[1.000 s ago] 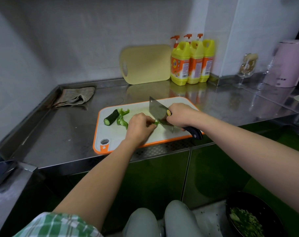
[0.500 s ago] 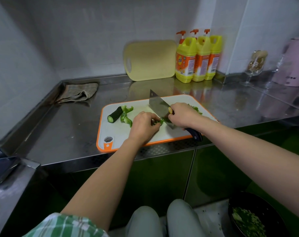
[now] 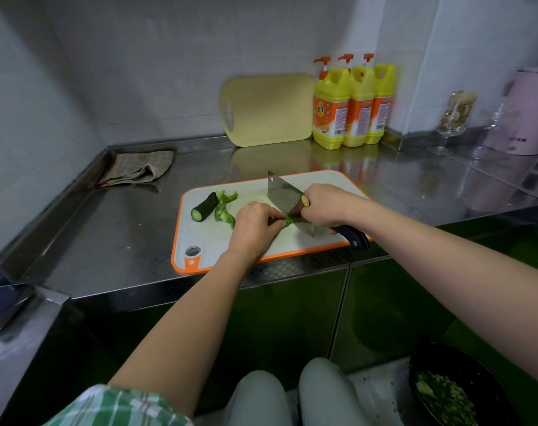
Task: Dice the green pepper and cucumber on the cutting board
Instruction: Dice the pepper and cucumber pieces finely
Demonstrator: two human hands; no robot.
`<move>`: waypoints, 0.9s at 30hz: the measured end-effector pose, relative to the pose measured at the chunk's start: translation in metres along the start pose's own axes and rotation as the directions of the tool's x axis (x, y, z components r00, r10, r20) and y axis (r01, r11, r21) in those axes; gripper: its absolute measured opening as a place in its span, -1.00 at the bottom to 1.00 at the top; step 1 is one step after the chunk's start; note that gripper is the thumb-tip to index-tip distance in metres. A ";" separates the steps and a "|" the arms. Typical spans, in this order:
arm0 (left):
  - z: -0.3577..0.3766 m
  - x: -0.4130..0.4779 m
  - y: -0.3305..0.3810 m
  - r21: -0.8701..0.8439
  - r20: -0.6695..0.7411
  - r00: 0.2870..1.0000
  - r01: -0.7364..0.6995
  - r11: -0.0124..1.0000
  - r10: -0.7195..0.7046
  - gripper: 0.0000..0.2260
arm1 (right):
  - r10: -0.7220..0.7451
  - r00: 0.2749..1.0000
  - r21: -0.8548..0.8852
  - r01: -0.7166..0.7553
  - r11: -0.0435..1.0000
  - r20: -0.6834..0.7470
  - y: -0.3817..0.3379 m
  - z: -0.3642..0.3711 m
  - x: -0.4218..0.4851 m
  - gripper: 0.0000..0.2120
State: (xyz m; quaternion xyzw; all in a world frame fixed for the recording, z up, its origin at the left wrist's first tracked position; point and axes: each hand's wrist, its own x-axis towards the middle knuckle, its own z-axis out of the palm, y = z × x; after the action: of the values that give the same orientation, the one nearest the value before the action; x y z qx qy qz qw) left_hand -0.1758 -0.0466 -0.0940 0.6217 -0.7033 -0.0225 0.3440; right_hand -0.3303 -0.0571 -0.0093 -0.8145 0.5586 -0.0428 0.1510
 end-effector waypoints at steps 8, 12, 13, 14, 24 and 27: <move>-0.001 0.000 -0.001 -0.006 0.008 1.000 -0.024 1.000 0.024 -0.87 | 0.035 0.987 0.124 -0.016 0.992 -0.154 0.009 0.017 0.011 -0.77; -0.002 0.000 -0.001 0.005 -0.012 1.000 -0.027 1.000 0.027 -0.86 | 0.039 0.989 0.165 -0.015 0.986 -0.143 0.007 0.003 0.005 -0.80; -0.002 0.000 0.000 0.005 -0.010 1.000 -0.019 1.000 0.019 -0.85 | 0.038 0.993 0.150 -0.021 0.988 -0.111 0.005 -0.002 0.002 -0.82; -0.002 0.000 0.000 0.006 -0.008 1.000 -0.016 1.000 0.016 -0.85 | 0.037 0.997 0.125 -0.028 0.992 -0.071 0.003 -0.006 0.000 -0.84; -0.004 -0.001 0.003 -0.023 -0.020 1.000 -0.003 1.000 0.002 -0.87 | 0.038 0.999 0.102 -0.038 0.994 0.006 0.000 0.004 -0.006 -0.84; -0.005 -0.002 0.003 -0.059 -0.032 0.999 0.017 0.998 -0.019 -0.88 | 0.040 0.997 0.050 -0.036 0.998 -0.072 -0.003 0.014 0.001 -0.86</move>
State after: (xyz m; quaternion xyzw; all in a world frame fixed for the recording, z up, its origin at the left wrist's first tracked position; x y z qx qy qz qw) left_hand -0.1757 -0.0419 -0.0902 0.6182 -0.6909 -0.0360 0.3732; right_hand -0.3232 -0.0545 -0.0220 -0.7976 0.5780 -0.0833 0.1510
